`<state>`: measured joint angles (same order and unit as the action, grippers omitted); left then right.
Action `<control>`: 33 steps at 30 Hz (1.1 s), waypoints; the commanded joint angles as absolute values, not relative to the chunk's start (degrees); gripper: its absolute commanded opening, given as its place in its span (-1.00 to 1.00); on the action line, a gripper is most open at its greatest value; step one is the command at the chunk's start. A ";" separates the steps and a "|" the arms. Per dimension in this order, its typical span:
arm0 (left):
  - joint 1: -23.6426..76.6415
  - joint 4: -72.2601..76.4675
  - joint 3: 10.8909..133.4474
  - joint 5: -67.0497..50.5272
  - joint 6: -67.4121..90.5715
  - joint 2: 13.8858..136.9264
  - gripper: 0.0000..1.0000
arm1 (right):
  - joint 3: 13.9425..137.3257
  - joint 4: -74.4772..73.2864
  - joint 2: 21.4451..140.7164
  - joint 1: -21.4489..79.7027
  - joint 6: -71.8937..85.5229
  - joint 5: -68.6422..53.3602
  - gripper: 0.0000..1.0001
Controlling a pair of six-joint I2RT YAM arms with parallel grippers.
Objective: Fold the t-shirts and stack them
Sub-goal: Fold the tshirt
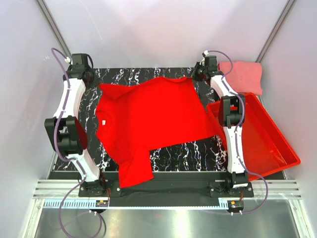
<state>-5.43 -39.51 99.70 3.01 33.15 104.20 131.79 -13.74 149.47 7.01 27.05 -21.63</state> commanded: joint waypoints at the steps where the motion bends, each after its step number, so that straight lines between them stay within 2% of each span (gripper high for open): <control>1: -5.71 -39.99 96.34 2.55 33.23 98.36 -1.00 | 130.18 -16.35 141.95 7.12 23.38 -21.36 -1.00; 12: -6.50 -44.21 90.01 5.19 30.41 90.53 -1.00 | 125.33 -17.92 137.99 7.12 23.29 -17.75 -1.00; 19: -6.94 -44.56 81.31 5.89 29.36 85.96 -1.00 | 120.77 -17.93 135.53 7.12 22.94 -17.23 -1.00; 28: -10.81 -42.72 73.57 -5.53 31.81 81.74 -1.00 | 113.39 -16.26 130.96 6.85 22.59 -17.57 -1.00; 33: -10.63 -39.12 64.79 -9.22 32.96 81.39 -1.00 | 110.66 -15.12 130.96 6.77 22.94 -18.46 -1.00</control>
